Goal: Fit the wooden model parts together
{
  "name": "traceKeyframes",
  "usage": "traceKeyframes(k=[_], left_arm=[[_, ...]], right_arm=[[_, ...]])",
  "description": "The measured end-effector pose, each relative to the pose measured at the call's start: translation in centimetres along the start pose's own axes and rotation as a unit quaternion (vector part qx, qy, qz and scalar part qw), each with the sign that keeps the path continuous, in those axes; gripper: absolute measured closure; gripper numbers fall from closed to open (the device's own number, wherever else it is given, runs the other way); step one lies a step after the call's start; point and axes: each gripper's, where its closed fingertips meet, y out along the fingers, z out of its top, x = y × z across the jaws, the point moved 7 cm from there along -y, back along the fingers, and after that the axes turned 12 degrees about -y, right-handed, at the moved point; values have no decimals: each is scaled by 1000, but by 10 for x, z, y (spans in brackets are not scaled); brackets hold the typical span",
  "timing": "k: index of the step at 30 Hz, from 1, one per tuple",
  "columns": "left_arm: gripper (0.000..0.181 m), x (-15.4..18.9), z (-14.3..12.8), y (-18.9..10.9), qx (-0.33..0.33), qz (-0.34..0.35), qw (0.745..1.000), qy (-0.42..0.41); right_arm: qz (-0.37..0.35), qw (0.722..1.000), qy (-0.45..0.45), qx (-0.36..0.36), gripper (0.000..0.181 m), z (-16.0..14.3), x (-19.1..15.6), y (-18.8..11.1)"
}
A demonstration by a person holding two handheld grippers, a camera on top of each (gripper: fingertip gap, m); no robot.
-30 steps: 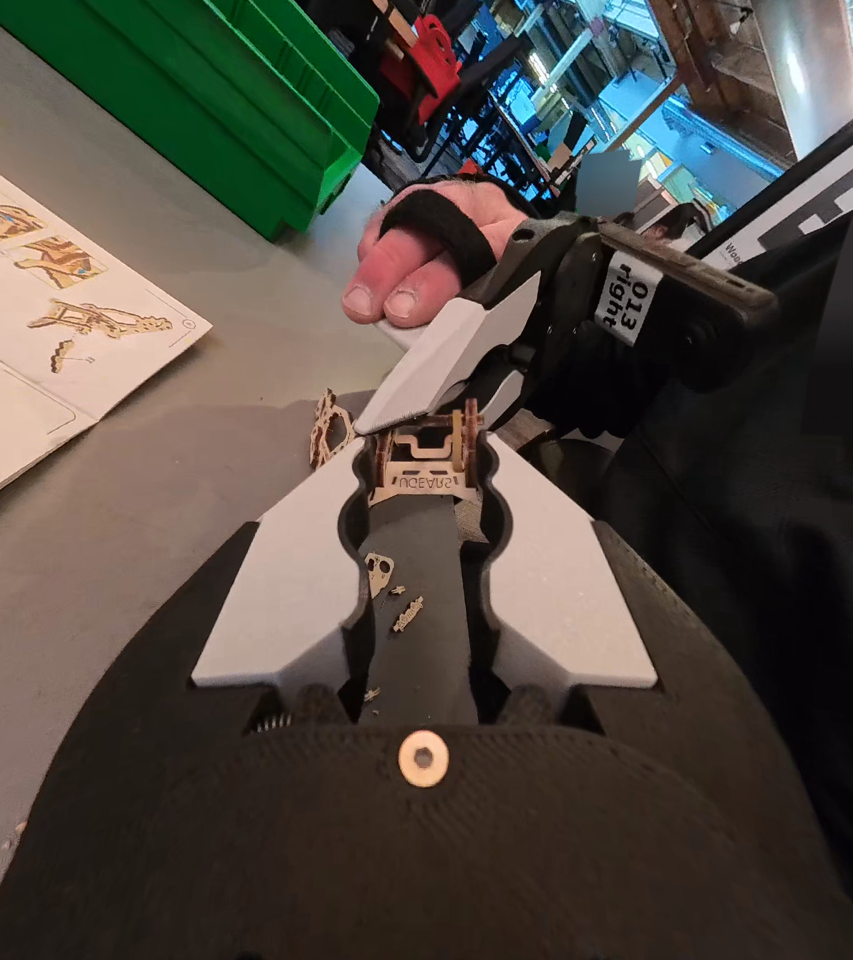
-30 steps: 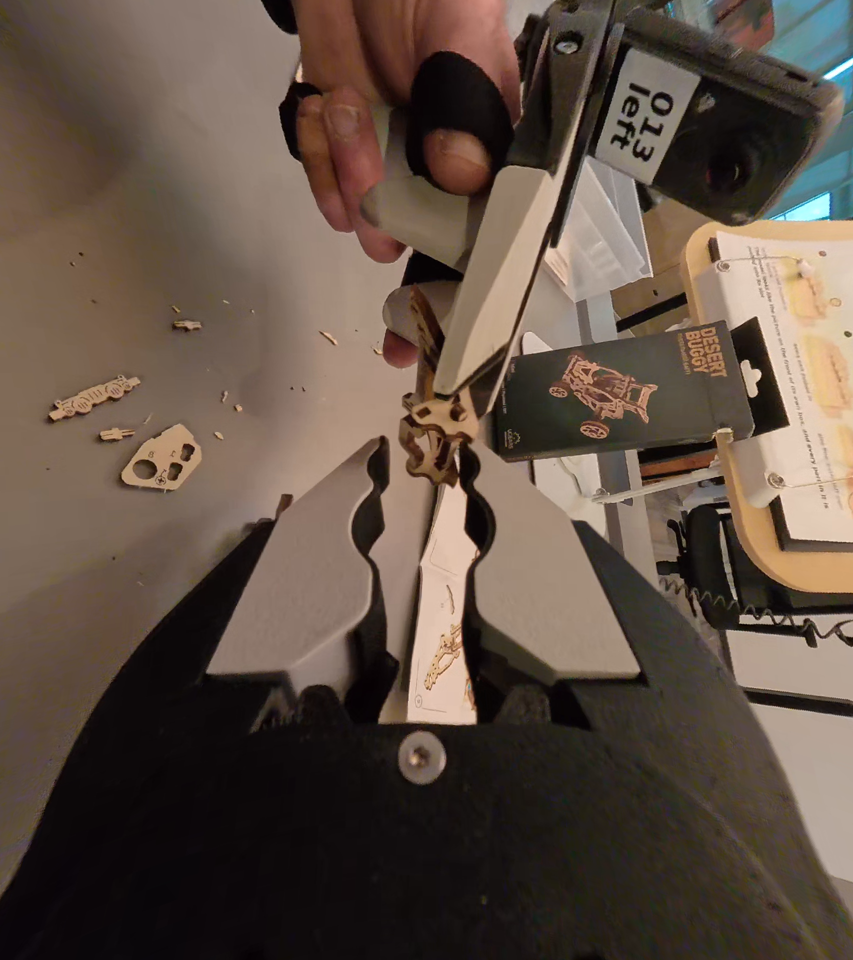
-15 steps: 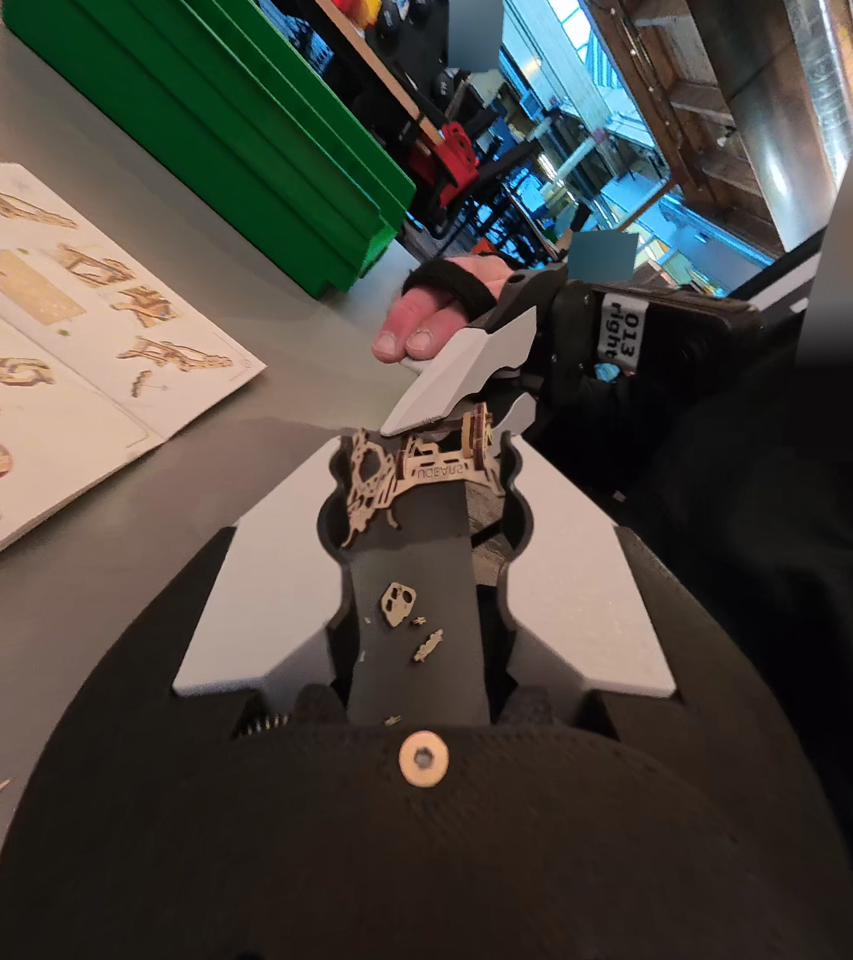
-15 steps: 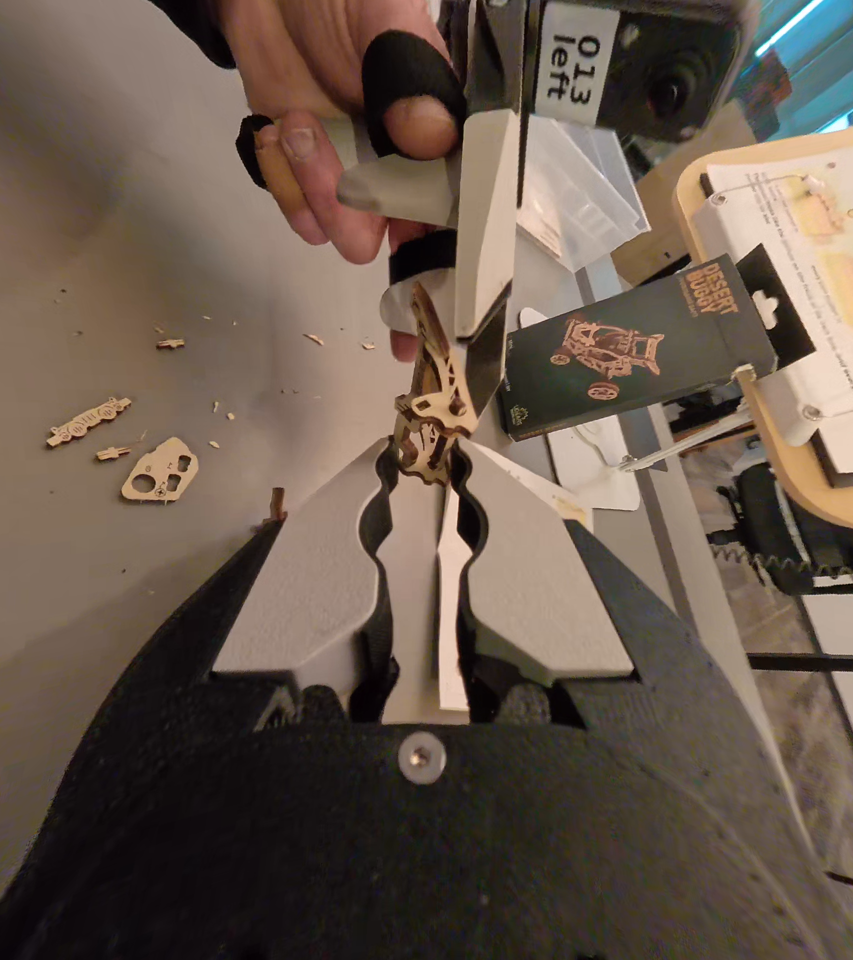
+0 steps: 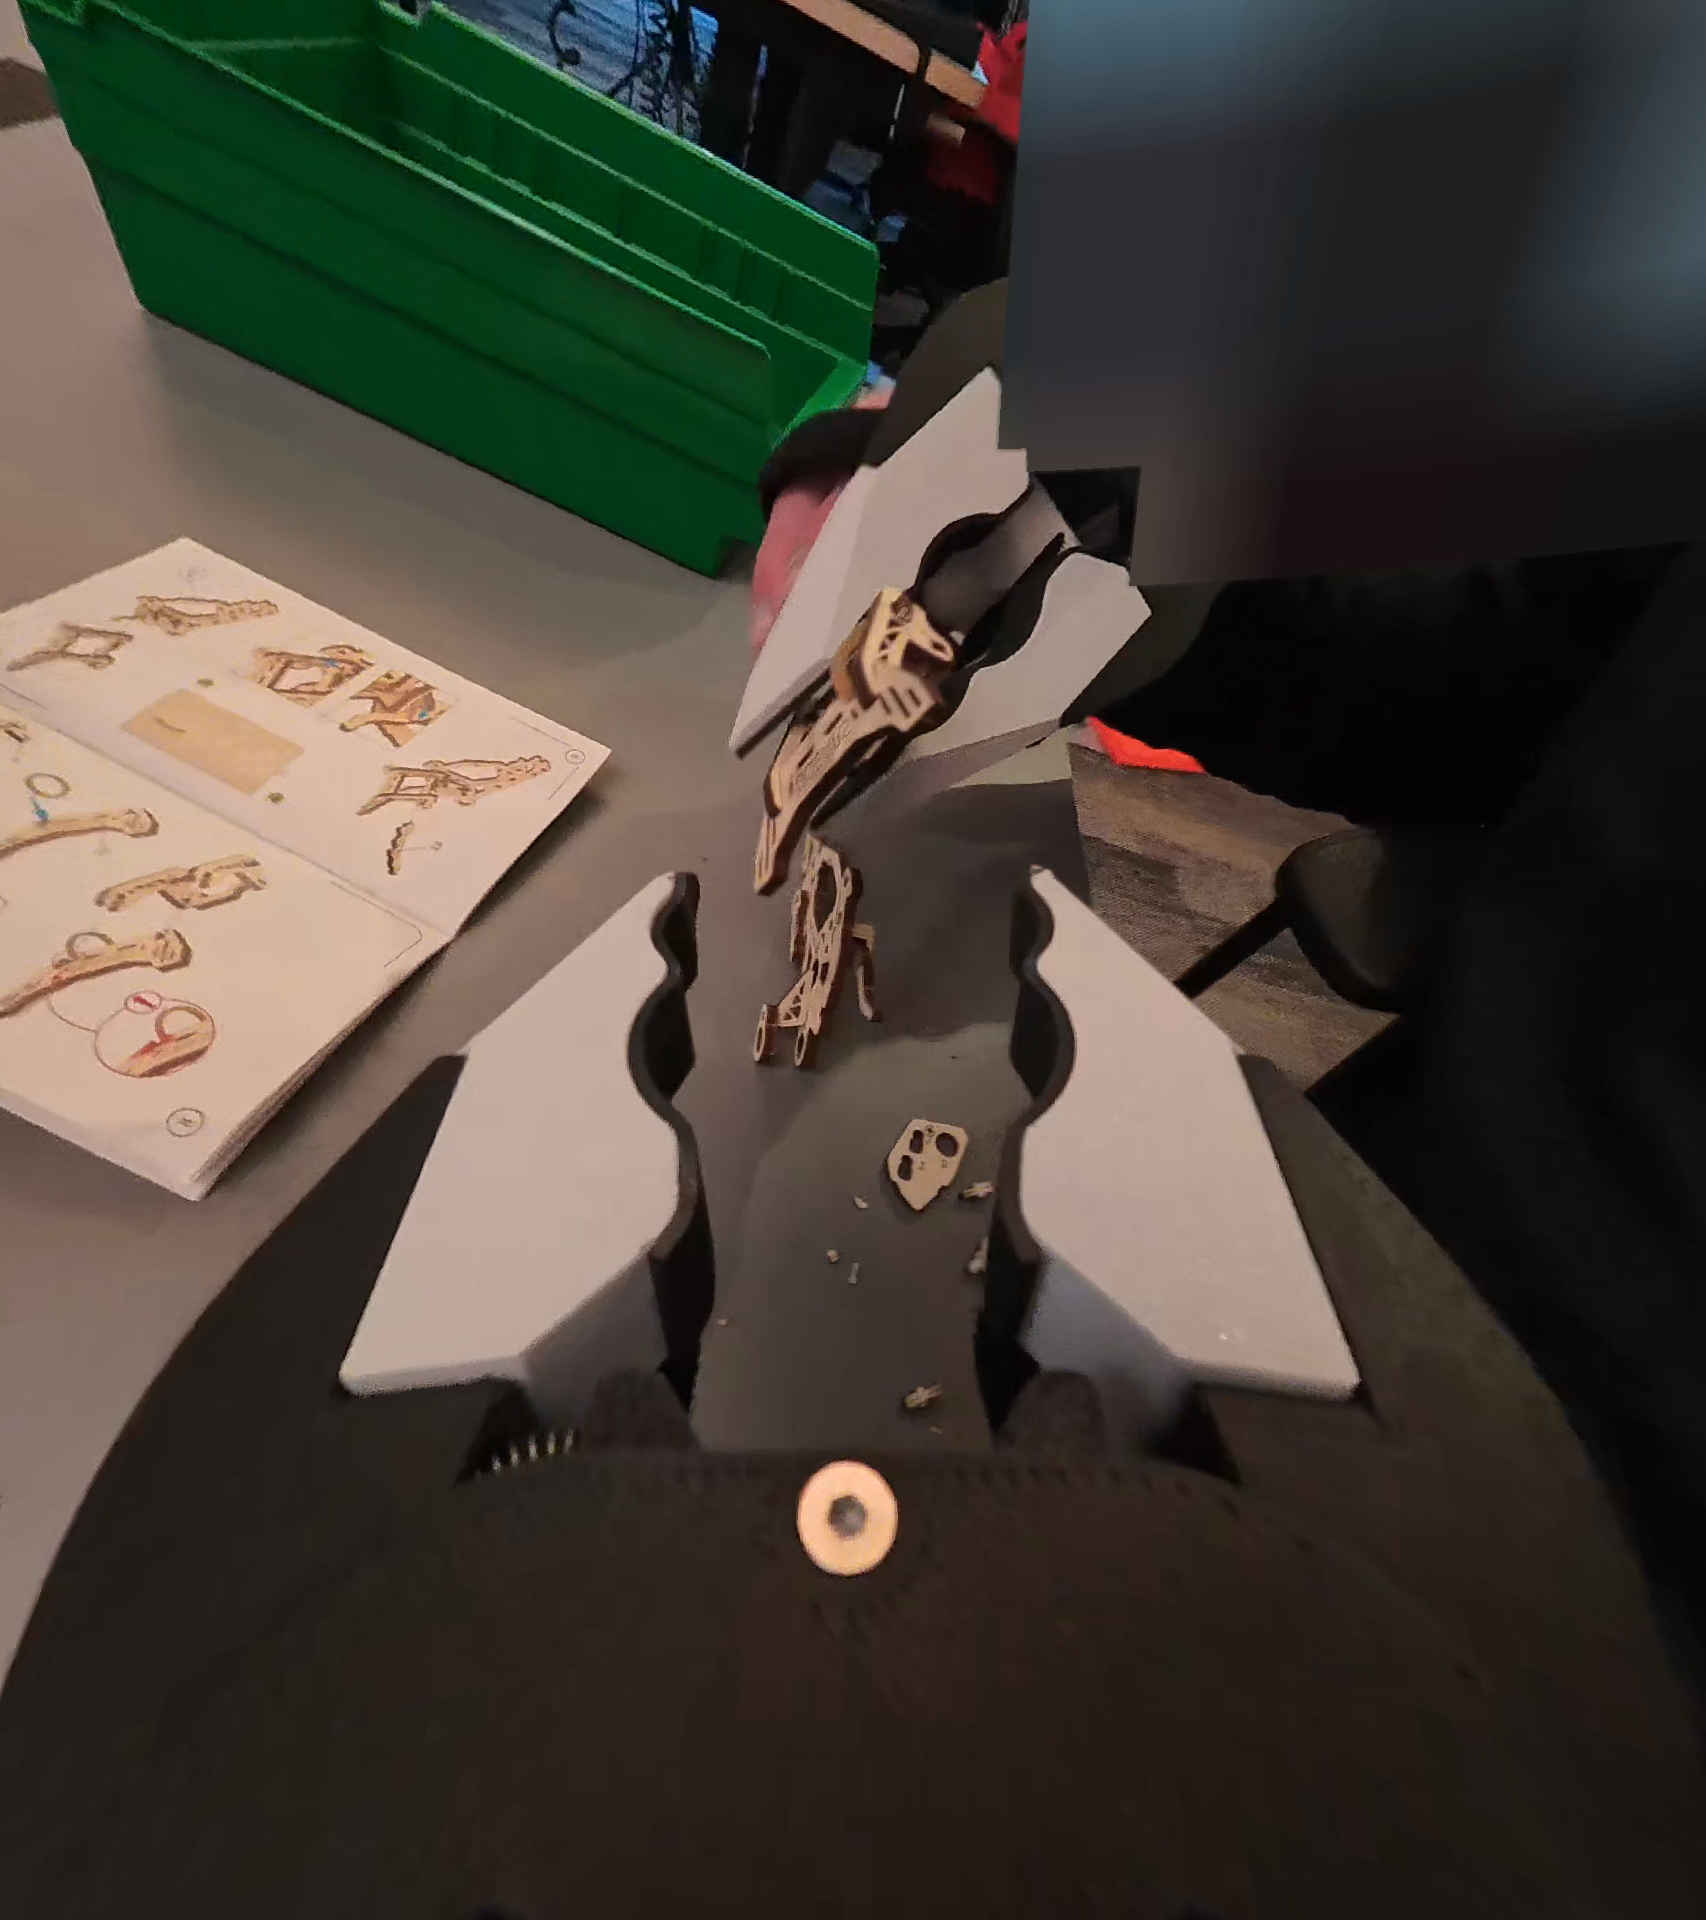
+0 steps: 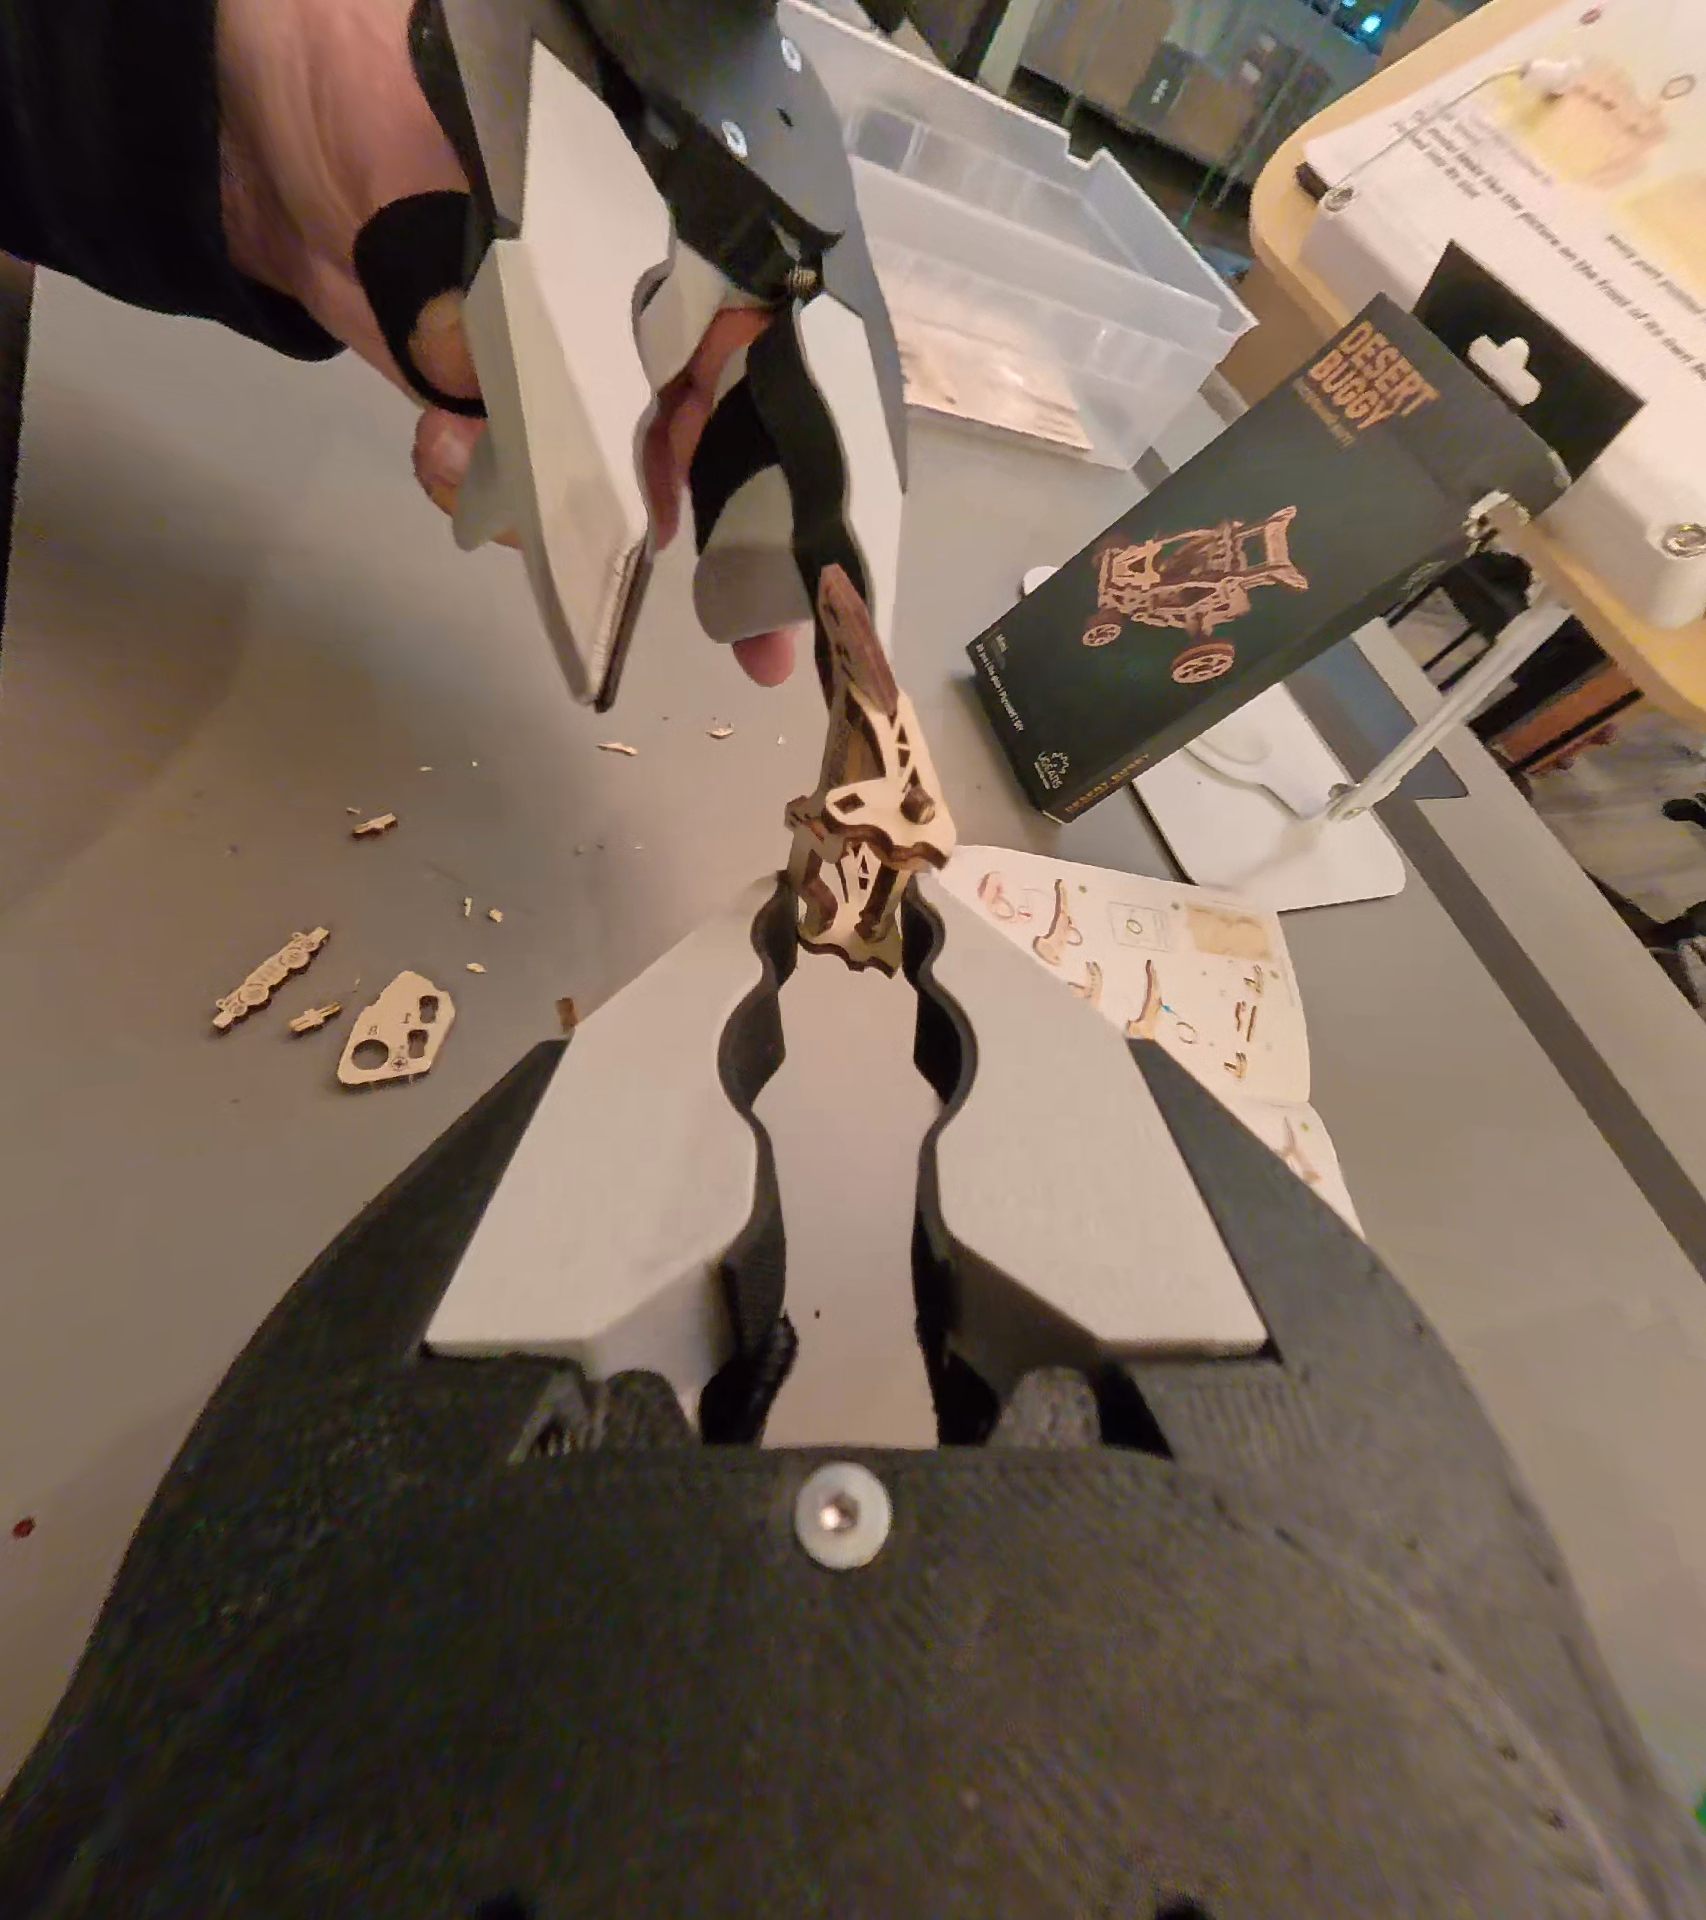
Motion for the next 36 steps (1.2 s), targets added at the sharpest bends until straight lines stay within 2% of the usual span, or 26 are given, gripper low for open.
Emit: traceKeyframes(k=[4,8,13,17,22,30,36], left_arm=[[104,1,2,1,17,-85,991,-99],[99,-1,8,3,49,-136,977,-156],[93,-3,7,14,64,-158,966,-196],[99,-1,5,22,66,-169,962,-203],[117,1,8,26,91,-189,953,-218],[118,1,7,29,91,-187,954,-215],[118,-1,8,30,95,-180,956,-212]], right_arm=[[-35,997,-60,-16,164,2,-1,-5],[-61,993,-104,-13,164,7,-2,-10],[-80,986,-143,-20,164,10,-3,-13],[-80,984,-158,-20,164,12,-5,-12],[-84,983,-164,-21,164,11,-8,-12],[-87,983,-159,-22,165,8,-9,-14],[-90,984,-152,-24,156,7,-9,-15]])
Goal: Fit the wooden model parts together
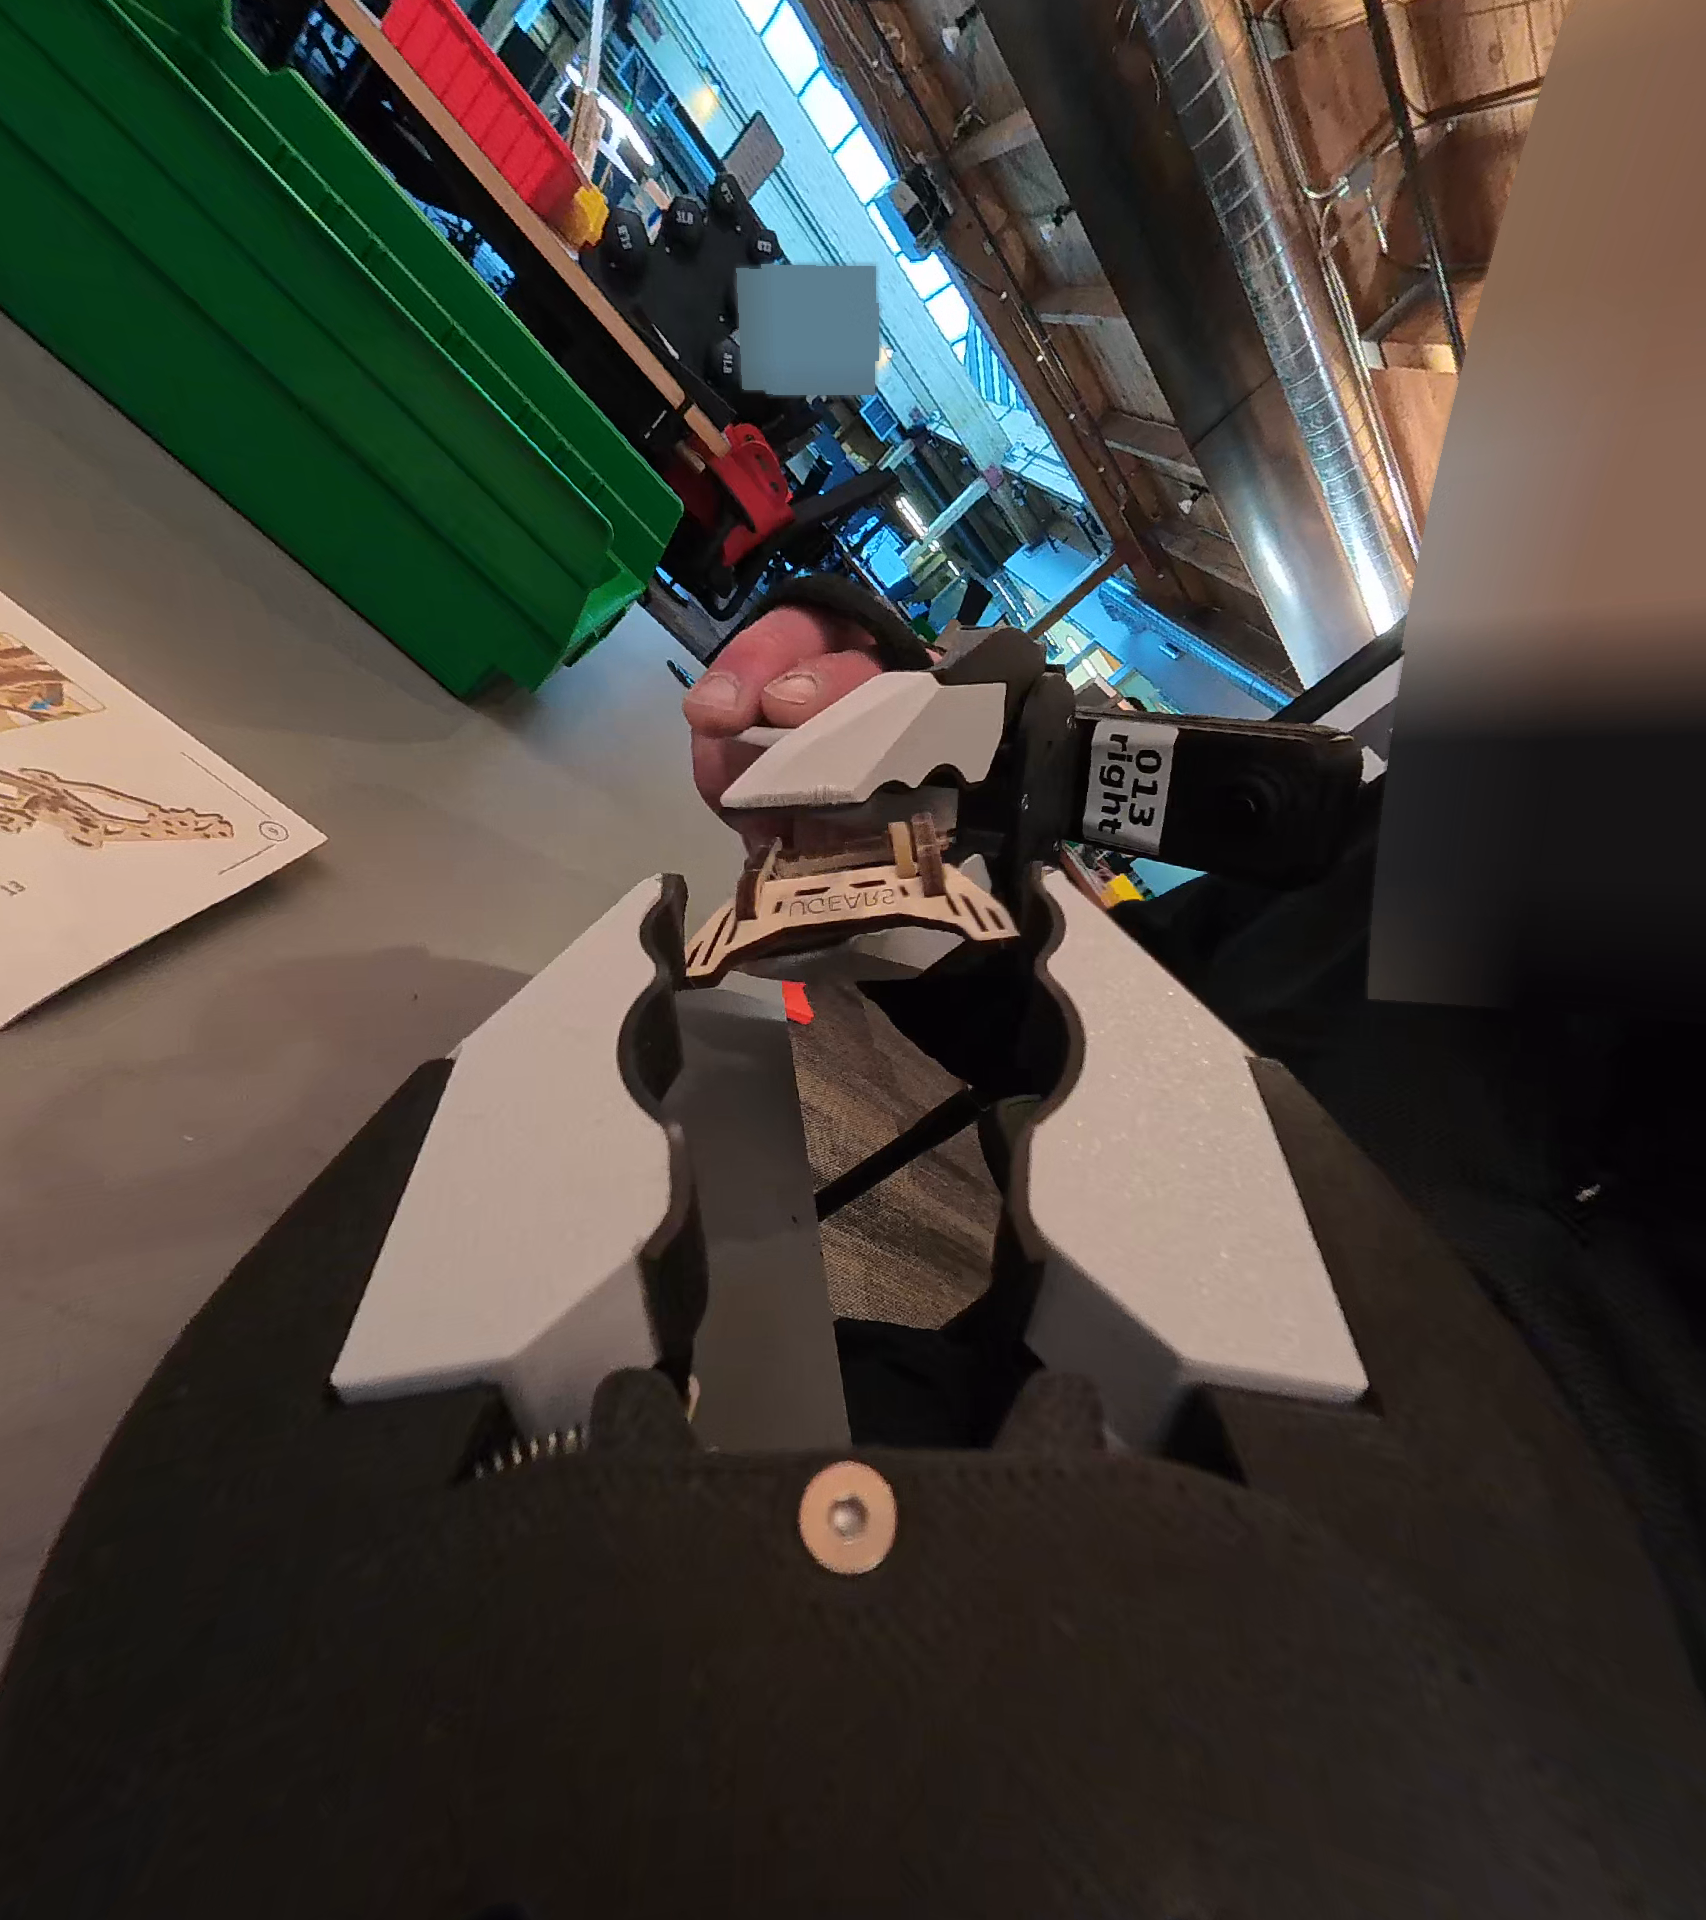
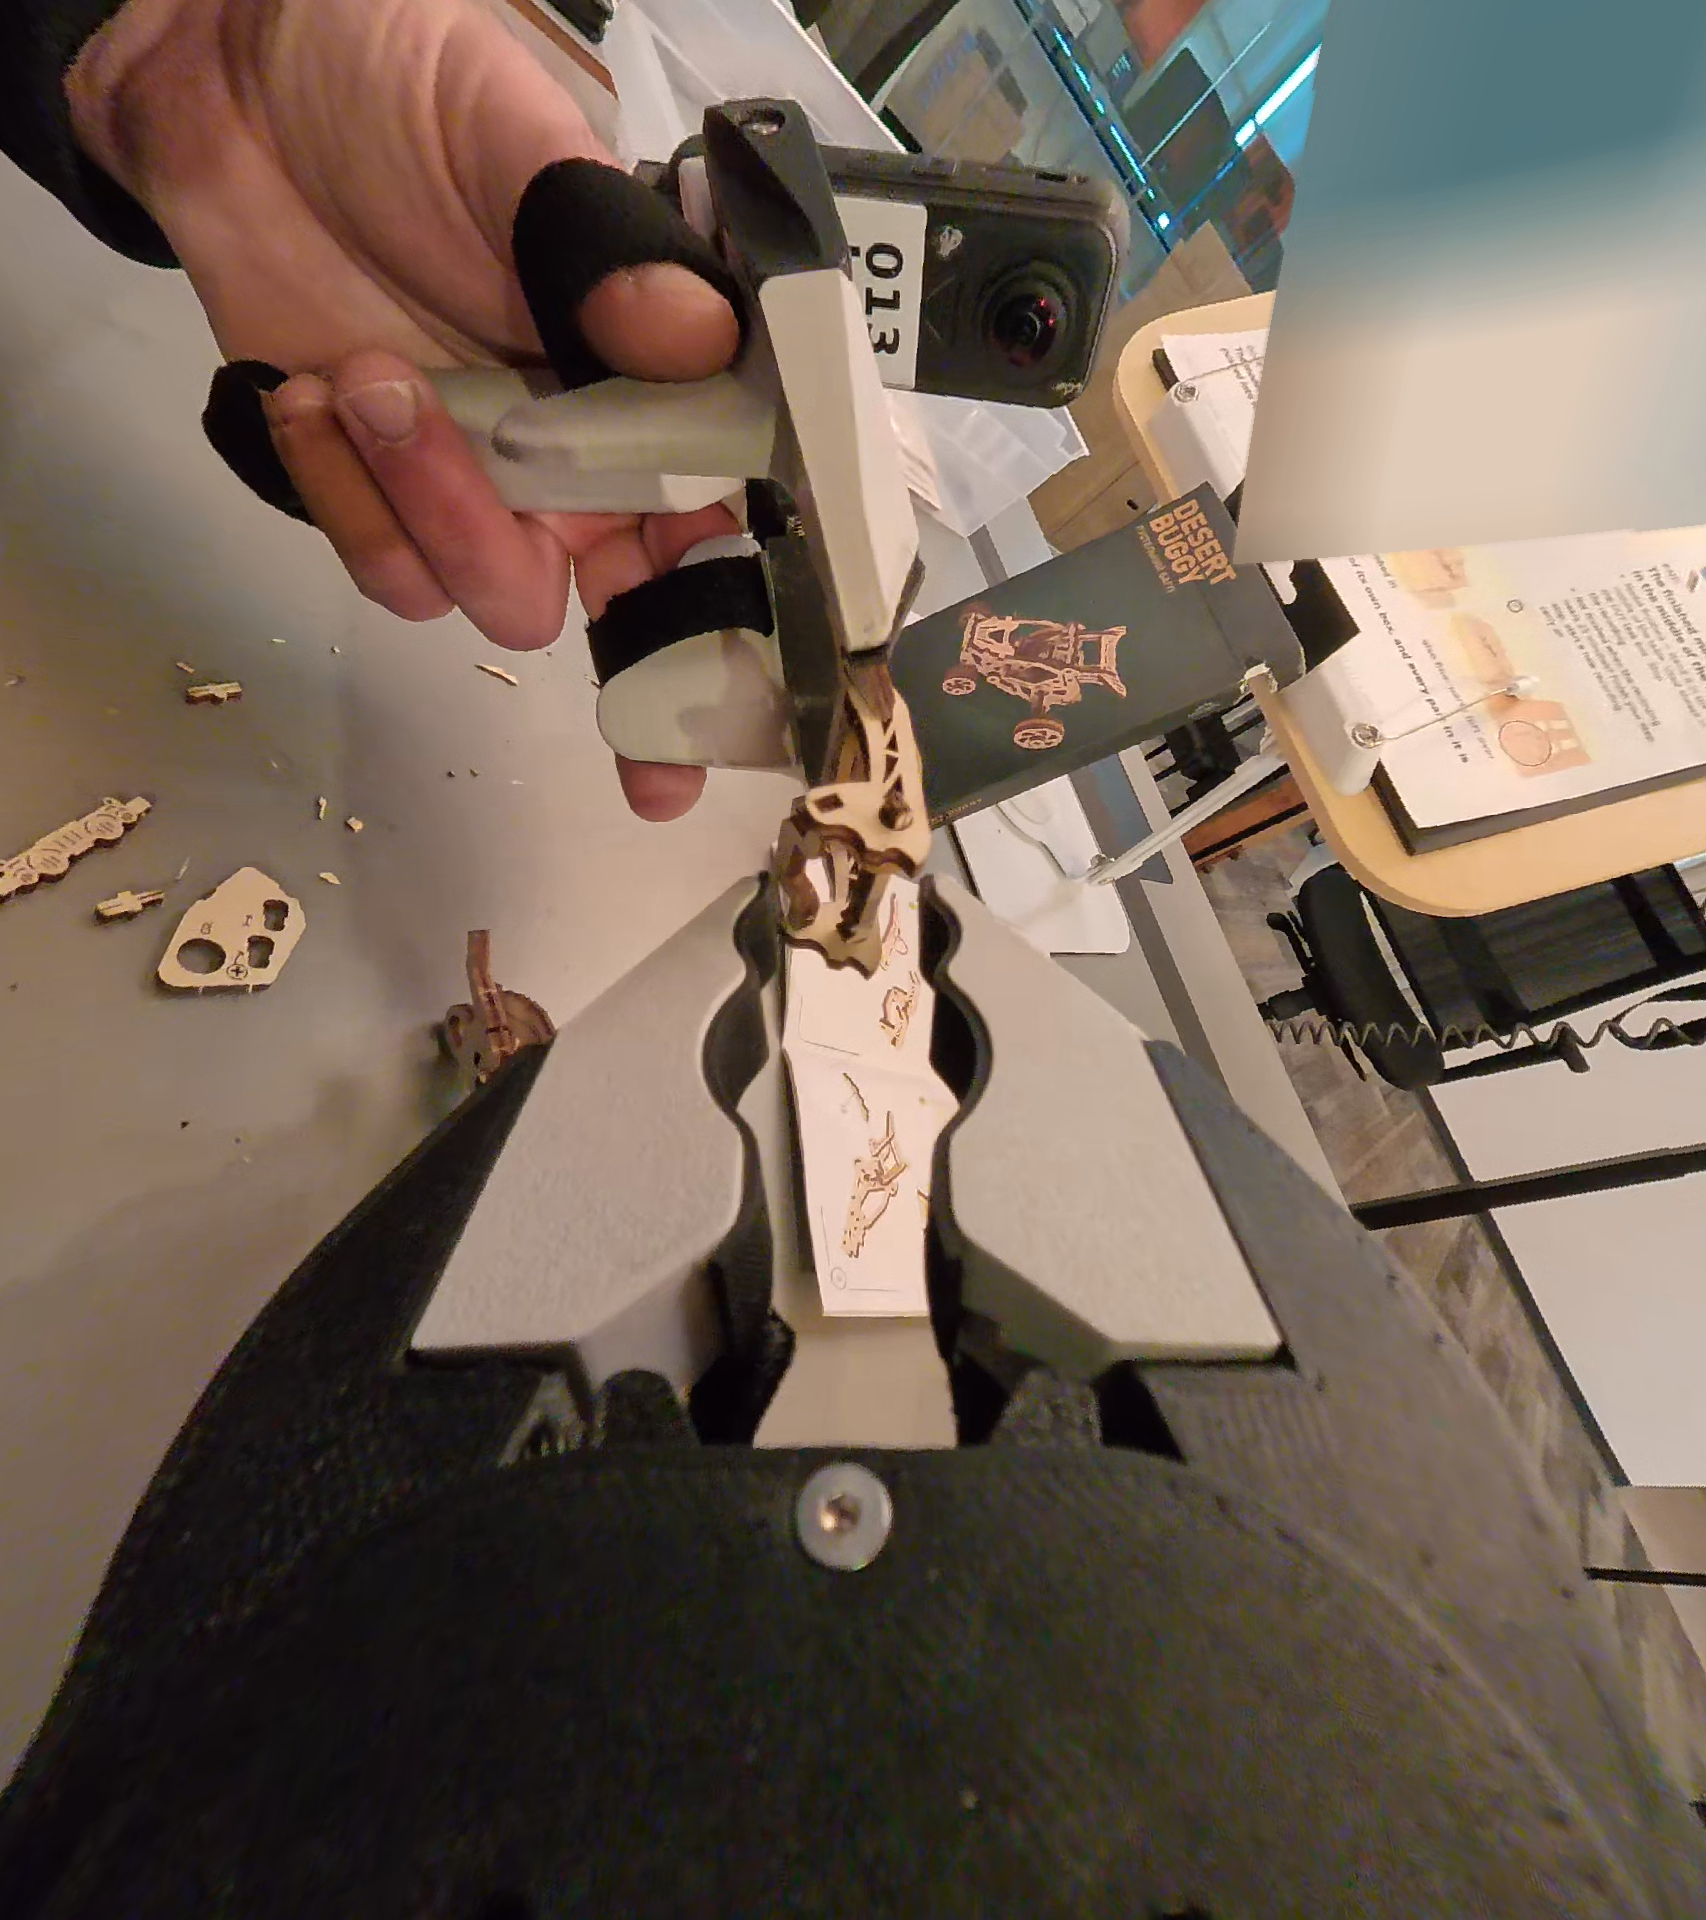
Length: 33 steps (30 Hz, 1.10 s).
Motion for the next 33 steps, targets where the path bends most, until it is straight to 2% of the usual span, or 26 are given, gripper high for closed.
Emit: traceKeyframes(k=[4,6,10,15,20,23,25,27,30,33], left_arm=[[119,0,2,-1,1,10,1000,11],[131,-1,3,-3,0,17,1000,19],[131,-1,3,-6,-5,30,999,36],[152,-6,7,-10,5,27,999,39],[142,-14,4,-21,-20,90,993,70],[134,-21,5,-37,-43,171,979,102],[126,-29,-2,-40,-100,246,952,151],[121,-32,-10,-38,-136,287,929,191],[120,-33,-22,-32,-168,303,907,240],[123,-36,-32,-25,-194,315,890,267]], right_arm=[[0,1000,8,-7,151,-2,1,-2],[3,1000,14,-9,149,-3,1,-4],[3,999,36,-10,147,-6,4,-9],[12,997,68,-25,151,-13,1,-8],[27,994,93,-45,151,-22,-3,-13],[25,991,123,-50,152,-27,-2,-23],[46,986,154,-53,152,-33,-9,-29],[63,977,194,-58,152,-40,-18,-37],[117,969,208,-60,150,-44,-36,-49],[172,969,166,-63,150,-39,-58,-54]])
